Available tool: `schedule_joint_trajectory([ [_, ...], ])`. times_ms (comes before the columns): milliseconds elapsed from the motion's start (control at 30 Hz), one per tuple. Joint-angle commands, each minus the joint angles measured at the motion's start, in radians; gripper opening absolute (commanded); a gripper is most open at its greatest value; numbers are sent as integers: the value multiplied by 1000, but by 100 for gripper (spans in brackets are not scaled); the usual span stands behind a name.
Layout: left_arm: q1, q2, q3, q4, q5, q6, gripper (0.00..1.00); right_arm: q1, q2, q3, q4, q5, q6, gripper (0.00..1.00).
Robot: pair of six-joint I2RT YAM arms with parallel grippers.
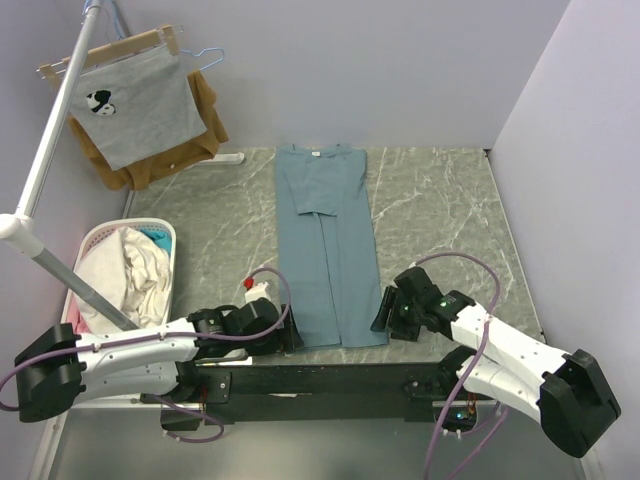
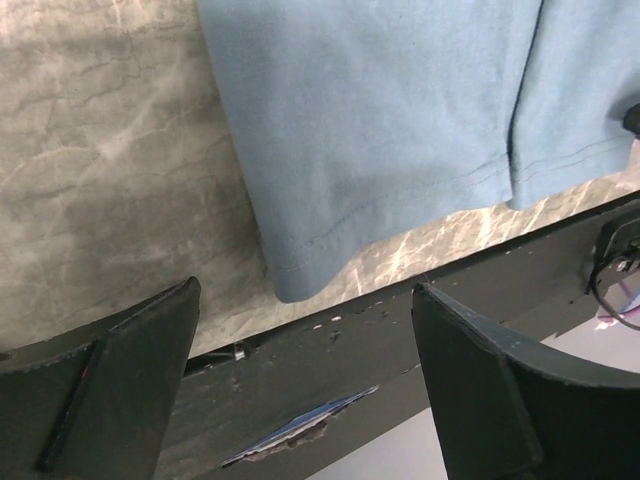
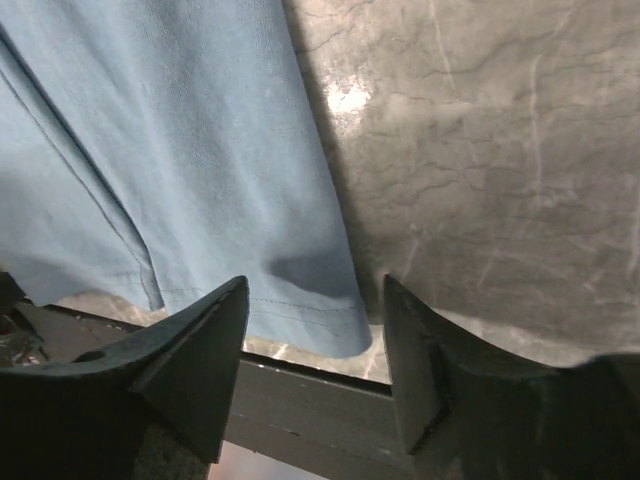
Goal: Fold and stack the t-shirts
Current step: Grab the bottom of the folded rectangular tshirt with both arms
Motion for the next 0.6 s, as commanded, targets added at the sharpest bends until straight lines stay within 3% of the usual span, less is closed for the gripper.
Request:
schedule_joint_trajectory([
  [0, -11, 43, -36, -7, -40, -32, 93, 14, -1, -36, 31, 7, 29, 61],
  [133, -11, 95, -25, 28, -69, -21, 90, 14, 10, -42, 44, 9, 26, 57],
  [267, -11, 158, -5, 48, -94, -12, 79, 14, 27, -45, 58, 9, 22, 56],
  [333, -11, 187, 4, 43, -99, -7, 70, 14, 30, -44, 61, 9, 22, 54],
  [467, -11, 198, 1, 43, -92, -8, 43, 15, 30, -56, 74, 1, 29, 39],
  [533, -11, 192, -5, 40, -92, -10, 32, 15, 30, -64, 86, -11, 32, 30],
  [567, -11, 186, -8, 42, -91, -12, 24, 17, 27, -68, 87, -14, 36, 19],
])
